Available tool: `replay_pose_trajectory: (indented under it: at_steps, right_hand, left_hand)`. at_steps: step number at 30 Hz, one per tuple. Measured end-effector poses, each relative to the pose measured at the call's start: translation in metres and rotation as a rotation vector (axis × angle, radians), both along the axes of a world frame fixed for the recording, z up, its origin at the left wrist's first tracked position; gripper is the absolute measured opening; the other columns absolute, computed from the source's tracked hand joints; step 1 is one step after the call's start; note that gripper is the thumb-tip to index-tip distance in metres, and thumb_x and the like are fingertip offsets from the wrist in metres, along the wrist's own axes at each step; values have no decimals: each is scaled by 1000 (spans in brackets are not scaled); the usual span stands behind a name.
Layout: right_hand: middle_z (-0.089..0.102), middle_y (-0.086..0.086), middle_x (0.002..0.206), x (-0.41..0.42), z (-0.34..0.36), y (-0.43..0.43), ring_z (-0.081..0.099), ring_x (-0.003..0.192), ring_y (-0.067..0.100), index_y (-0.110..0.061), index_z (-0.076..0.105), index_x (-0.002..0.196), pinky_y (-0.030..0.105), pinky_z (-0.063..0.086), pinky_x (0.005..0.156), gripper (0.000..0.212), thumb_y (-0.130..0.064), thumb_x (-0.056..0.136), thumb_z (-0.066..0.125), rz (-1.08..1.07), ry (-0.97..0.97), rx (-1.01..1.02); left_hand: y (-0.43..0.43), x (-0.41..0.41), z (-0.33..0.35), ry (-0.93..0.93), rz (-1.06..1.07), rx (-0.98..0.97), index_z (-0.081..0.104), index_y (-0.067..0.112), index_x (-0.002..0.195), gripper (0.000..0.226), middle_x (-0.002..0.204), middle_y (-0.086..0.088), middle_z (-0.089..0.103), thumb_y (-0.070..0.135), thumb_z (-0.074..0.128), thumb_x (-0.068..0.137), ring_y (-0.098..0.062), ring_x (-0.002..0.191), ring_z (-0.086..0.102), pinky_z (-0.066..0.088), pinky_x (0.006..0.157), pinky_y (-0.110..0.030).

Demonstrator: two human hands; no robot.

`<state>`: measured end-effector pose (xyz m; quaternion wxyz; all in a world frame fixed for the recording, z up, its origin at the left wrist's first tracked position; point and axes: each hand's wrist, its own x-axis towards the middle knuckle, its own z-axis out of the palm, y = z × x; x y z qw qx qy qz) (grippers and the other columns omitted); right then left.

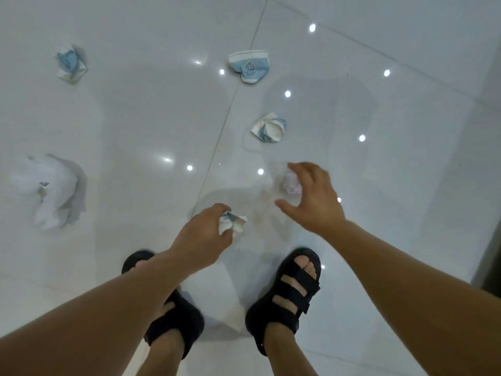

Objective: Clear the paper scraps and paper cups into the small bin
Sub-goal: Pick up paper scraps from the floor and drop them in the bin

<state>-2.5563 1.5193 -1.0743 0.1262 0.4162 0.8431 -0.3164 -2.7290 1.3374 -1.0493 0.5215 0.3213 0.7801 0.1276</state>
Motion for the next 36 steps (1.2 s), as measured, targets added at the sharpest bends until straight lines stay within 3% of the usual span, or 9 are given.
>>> replay_pose_trajectory:
  at_steps: [3,5,9,14,20,26,31,36]
  right_hand:
    - [16,9,157,8,-35,20,14,143,32,-30,21,152,51,40,100,93,-42,78,75,80,-291,83]
    - [18,9,154,9,-53,17,18,140,33,-32,24,150,50,44,95,84,-33,81,73,98,-354,54]
    - [43,14,129,12,-62,-14,43,112,34,-21,45,139,40,46,79,56,-18,86,64,55,-292,6]
    - [46,11,124,-10,-11,-49,49,107,30,-20,46,137,35,45,79,54,-21,85,63,-43,-163,-78]
    - [45,7,128,-77,127,-35,50,110,28,-25,43,138,34,45,82,56,-25,86,64,28,-36,-31]
    - [47,7,132,-136,321,-27,48,113,25,-24,42,139,31,46,84,52,-25,90,60,191,21,88]
    - [46,7,134,-162,476,-50,47,116,26,-23,42,142,35,45,88,55,-25,89,59,192,42,87]
    - [44,5,135,-175,584,-85,47,116,26,-26,41,141,28,38,84,58,-27,87,62,199,144,49]
  left_hand:
    - [-12,-4,-16,22,-6,-35,40,30,139,53,125,2,54,26,60,90,-13,101,50,37,86,-24]
    - [-20,-7,-23,39,-25,-48,39,32,140,53,129,0,53,26,59,90,-18,109,52,38,91,-27]
    - [-29,-14,-23,45,-24,-73,39,30,141,53,132,-2,51,24,58,92,-19,113,52,38,94,-27]
    - [-15,-35,23,84,-19,-43,39,27,142,52,129,-4,51,23,57,93,-21,109,53,38,89,-25]
    - [22,-71,146,147,-17,57,38,26,142,51,130,-5,50,23,54,93,-22,110,55,40,89,-25]
    - [28,-127,324,244,76,177,38,26,142,52,133,-5,49,23,55,93,-23,114,53,35,88,-22]
    - [-14,-161,466,290,234,214,39,21,142,53,137,-9,48,24,58,92,-25,119,51,34,90,-22]
    - [-75,-153,570,338,362,199,36,21,144,60,137,-8,48,26,62,90,-25,120,51,39,98,-30]
